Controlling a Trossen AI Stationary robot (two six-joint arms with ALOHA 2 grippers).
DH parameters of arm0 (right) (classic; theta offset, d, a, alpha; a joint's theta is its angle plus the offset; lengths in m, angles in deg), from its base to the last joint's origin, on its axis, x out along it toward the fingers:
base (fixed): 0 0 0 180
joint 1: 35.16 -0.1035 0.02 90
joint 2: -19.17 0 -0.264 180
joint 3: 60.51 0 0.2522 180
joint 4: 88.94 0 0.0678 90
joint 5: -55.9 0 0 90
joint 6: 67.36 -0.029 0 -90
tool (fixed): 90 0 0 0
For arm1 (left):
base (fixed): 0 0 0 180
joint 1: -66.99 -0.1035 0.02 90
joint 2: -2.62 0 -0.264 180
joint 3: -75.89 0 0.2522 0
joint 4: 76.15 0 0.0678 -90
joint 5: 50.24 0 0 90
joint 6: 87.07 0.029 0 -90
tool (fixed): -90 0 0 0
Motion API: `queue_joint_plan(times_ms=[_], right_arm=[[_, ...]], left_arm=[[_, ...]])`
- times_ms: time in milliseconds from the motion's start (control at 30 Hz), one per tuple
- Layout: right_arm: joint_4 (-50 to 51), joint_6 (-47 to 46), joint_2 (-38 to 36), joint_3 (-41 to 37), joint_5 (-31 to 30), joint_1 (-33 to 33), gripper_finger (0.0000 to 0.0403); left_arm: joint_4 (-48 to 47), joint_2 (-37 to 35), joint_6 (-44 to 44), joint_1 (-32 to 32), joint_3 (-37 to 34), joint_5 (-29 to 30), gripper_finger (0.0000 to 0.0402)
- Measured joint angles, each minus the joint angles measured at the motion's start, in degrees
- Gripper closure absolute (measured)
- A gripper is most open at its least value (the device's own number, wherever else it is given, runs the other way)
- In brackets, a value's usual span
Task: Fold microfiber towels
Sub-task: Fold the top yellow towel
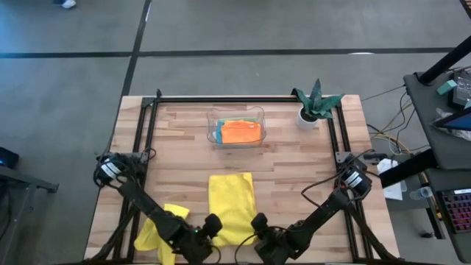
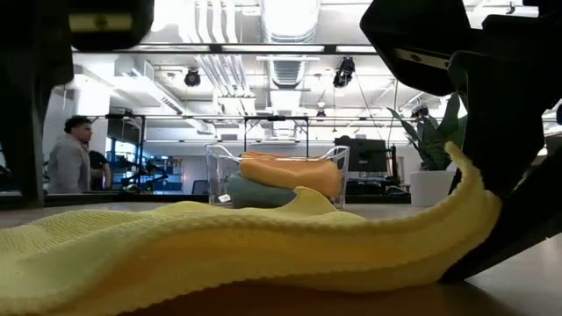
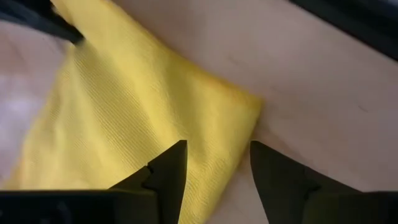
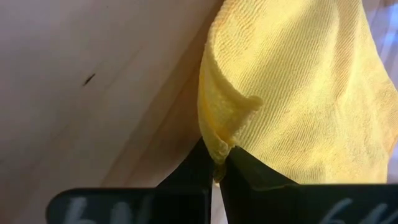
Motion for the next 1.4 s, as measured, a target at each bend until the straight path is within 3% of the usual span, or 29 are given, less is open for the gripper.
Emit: queue_joint_plan(times_ms=[367, 733, 867, 1067, 1400], right_arm=[[-0.2, -1.6, 0.0, 0.0, -0.1, 0.5, 0.0394], [-0.2, -2.4, 0.0, 0.0, -0.2, 0.6, 0.0394], [-0.2, -2.5, 0.0, 0.0, -0.2, 0.6, 0.0394], [-0.2, -3.6, 0.0, 0.0, -0.2, 0.6, 0.0394], [-0.2, -4.4, 0.0, 0.0, 0.4, 0.5, 0.0394]], left_arm=[[6.1, 0.2, 1.3, 1.4, -2.5, 2.5, 0.0241], [12.9, 4.9, 2.7, 1.6, -3.0, 3.5, 0.0245], [13.0, 5.1, 2.6, 1.6, -3.1, 4.1, 0.028], [12.9, 5.3, 2.3, 1.5, -3.0, 5.6, 0.0386], [11.4, 2.1, -4.4, 2.0, -3.5, 2.6, 0.0401]])
